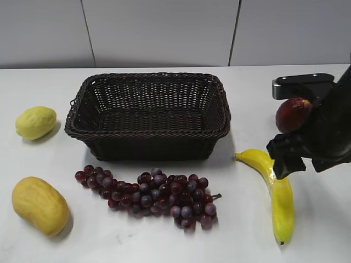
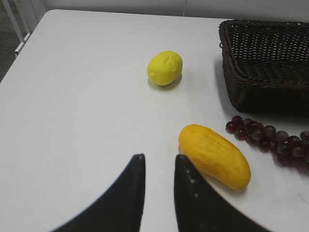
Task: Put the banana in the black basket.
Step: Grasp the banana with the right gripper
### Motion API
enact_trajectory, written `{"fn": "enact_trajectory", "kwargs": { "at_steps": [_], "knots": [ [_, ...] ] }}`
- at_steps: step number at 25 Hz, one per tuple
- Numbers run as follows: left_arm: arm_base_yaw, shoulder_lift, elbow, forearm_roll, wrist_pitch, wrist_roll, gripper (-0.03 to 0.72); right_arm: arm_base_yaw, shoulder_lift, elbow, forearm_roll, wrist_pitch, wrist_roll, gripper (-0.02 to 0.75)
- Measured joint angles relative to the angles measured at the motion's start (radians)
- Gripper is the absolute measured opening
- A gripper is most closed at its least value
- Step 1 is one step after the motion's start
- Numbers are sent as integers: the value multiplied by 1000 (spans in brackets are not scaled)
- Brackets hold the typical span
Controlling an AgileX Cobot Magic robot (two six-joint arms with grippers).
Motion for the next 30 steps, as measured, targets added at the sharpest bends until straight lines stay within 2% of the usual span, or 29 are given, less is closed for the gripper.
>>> {"fn": "enact_trajectory", "kwargs": {
  "at_steps": [14,17,23,30],
  "knots": [
    [0,0,0,0,0,0,202,0,239,-31,-2,-97,10,585],
    [0,0,0,0,0,0,202,0,260,-32,7,-106,10,535],
    [0,0,0,0,0,0,202,0,286,-32,15,-108,11,358],
    [0,0,0,0,0,0,202,0,240,-32,12,-50,11,344]
  ]
}}
